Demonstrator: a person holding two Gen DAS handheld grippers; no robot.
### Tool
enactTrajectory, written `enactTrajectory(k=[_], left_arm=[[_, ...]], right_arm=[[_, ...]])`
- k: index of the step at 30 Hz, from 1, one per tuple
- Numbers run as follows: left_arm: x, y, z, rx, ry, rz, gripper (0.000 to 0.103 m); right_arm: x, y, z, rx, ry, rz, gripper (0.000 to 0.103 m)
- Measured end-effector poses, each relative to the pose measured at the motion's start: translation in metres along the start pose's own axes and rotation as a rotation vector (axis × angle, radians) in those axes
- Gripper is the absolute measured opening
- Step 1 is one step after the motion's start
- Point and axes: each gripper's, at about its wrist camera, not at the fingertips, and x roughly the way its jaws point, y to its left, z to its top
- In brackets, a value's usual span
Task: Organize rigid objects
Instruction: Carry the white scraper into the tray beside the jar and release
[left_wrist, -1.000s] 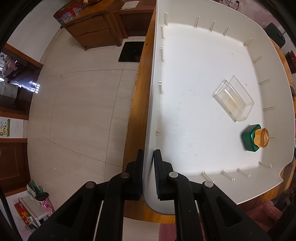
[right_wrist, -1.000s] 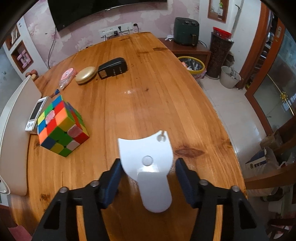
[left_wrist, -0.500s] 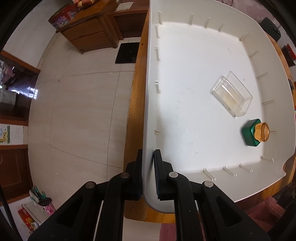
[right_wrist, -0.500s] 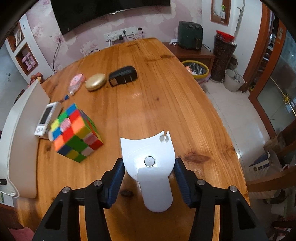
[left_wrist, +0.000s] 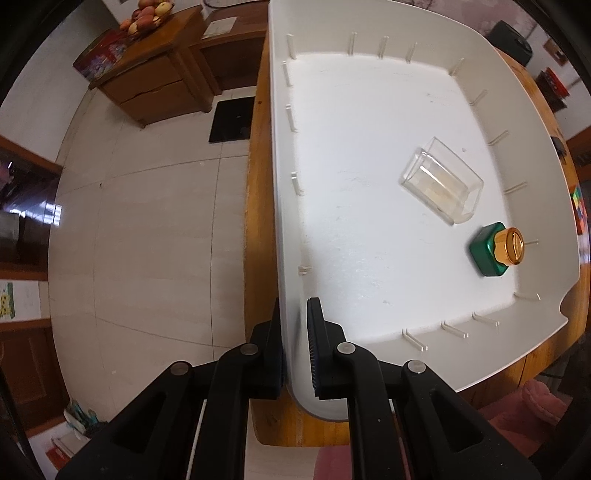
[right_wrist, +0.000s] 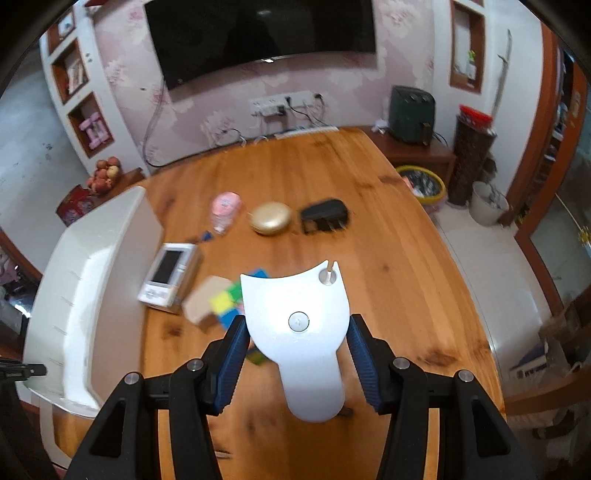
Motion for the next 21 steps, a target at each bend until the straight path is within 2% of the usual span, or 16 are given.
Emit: enactTrajectory(k=[9, 17, 21], left_arm=[[-0.004, 0.001, -0.001, 0.074, -0.019, -0.043, 0.011], [-0.006, 0.008, -0.004, 0.104, -0.028, -0.097, 0.011], [-0.006, 0.013, -0.005, 0.106, -0.034, -0.122, 0.011]], right_arm=[[-0.020, 0.059, 0.006, -0.073, -0.046, 0.069, 0.055], [-0.031, 0.110, 0.000, -0.110, -0.044, 0.171, 0.055], [-0.032, 0.142, -0.006, -0.171, -0.022, 0.227, 0.055]])
